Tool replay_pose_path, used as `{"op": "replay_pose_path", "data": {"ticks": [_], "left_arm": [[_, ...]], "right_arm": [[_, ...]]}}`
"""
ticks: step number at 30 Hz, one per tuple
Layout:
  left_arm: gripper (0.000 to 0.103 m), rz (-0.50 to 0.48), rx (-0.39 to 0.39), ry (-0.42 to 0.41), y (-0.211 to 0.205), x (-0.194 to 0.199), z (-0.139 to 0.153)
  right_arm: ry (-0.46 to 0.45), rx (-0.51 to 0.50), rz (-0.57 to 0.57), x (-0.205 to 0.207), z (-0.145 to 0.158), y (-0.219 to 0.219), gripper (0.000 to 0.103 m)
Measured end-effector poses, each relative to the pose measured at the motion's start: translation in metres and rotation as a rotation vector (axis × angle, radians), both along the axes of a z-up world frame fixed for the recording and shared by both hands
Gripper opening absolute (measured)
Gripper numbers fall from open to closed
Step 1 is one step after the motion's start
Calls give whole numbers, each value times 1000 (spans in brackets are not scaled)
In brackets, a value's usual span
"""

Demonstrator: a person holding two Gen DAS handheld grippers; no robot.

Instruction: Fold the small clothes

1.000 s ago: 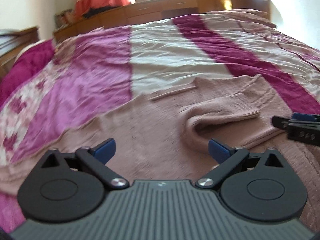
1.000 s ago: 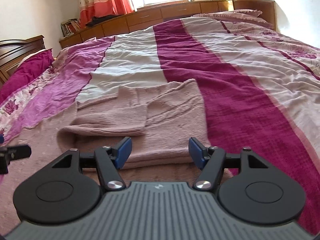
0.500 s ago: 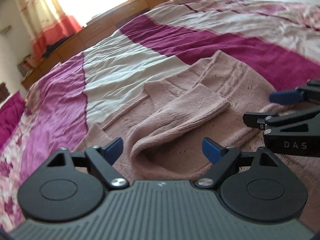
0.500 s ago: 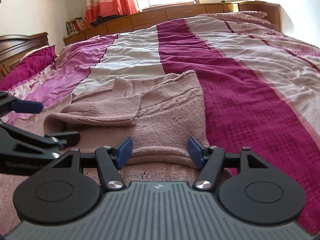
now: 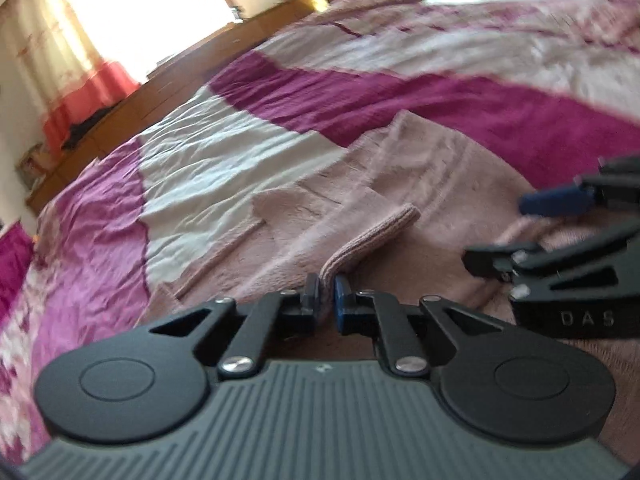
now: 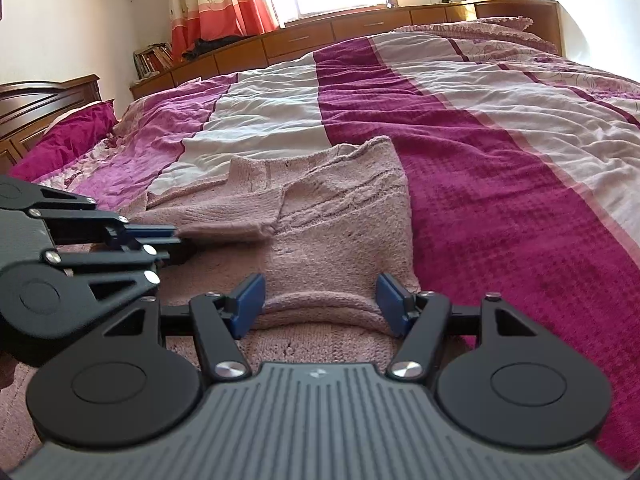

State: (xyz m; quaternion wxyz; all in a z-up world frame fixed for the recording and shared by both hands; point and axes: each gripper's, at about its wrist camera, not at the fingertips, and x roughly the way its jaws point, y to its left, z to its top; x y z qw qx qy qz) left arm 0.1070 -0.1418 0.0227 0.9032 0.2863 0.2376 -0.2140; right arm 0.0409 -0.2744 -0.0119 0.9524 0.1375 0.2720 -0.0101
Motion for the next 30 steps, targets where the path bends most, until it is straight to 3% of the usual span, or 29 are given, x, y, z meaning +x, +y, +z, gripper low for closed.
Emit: {"op": "replay_pose_path", "data": {"ticks": [9, 17, 19, 23, 24, 30], "left_arm": [[9, 288, -225, -24, 64, 4, 45], [12, 550, -300, 125, 130, 13, 29], [16, 578, -319, 176, 143, 13, 25], [57, 640, -290, 200, 153, 11, 20], [63, 662, -269, 190, 155, 10, 19], [63, 740, -175, 168, 175, 3, 19]], "right_arm": [[-3, 7, 1, 0, -1, -2, 70], [-2, -2, 1, 0, -1, 0, 70], [-1, -3, 0, 0, -1, 0, 70], [2, -14, 0, 1, -2, 2, 70], [2, -16, 0, 1, -2, 2, 70], [5, -26, 0, 2, -2, 5, 70]]}}
